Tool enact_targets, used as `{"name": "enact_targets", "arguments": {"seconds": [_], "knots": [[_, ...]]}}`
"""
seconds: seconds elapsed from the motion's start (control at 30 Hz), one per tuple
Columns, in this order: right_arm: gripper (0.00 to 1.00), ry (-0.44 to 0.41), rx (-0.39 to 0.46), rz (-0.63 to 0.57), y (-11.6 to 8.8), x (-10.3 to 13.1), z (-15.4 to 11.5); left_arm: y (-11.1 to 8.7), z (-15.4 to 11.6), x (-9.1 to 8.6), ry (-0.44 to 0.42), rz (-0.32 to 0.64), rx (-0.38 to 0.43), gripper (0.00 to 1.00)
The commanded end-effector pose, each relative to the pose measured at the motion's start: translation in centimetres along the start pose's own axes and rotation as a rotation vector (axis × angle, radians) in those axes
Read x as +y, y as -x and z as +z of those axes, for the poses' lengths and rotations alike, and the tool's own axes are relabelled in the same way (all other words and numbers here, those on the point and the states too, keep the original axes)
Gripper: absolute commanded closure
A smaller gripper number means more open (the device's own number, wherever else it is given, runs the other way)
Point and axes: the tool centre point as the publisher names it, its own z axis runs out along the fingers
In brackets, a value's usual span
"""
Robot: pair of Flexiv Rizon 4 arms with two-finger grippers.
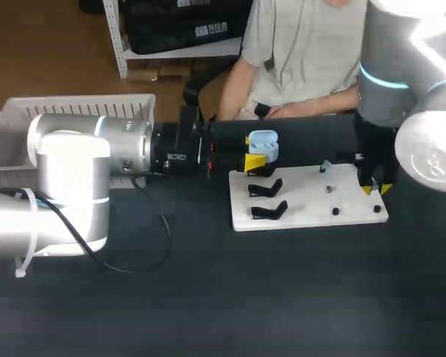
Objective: Pick up each earbud case from the left stands, insert the matching earbuds, close the lid, and place the case in the box.
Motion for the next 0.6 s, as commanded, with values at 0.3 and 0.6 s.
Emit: {"name": "enact_targets", "arguments": {"seconds": [0.3,0.6], "knots": [[1.0,0.005,0.022,-0.2,0.4,6.9,-9.4,-0.1,0.0,-0.2,0.008,0.004,-0.003,1.0],[1.0,0.017,0.012,-0.242,1.2,9.3,-12.1,-0.1,0.0,-0.2,0.008,0.004,-0.003,1.0]]}}
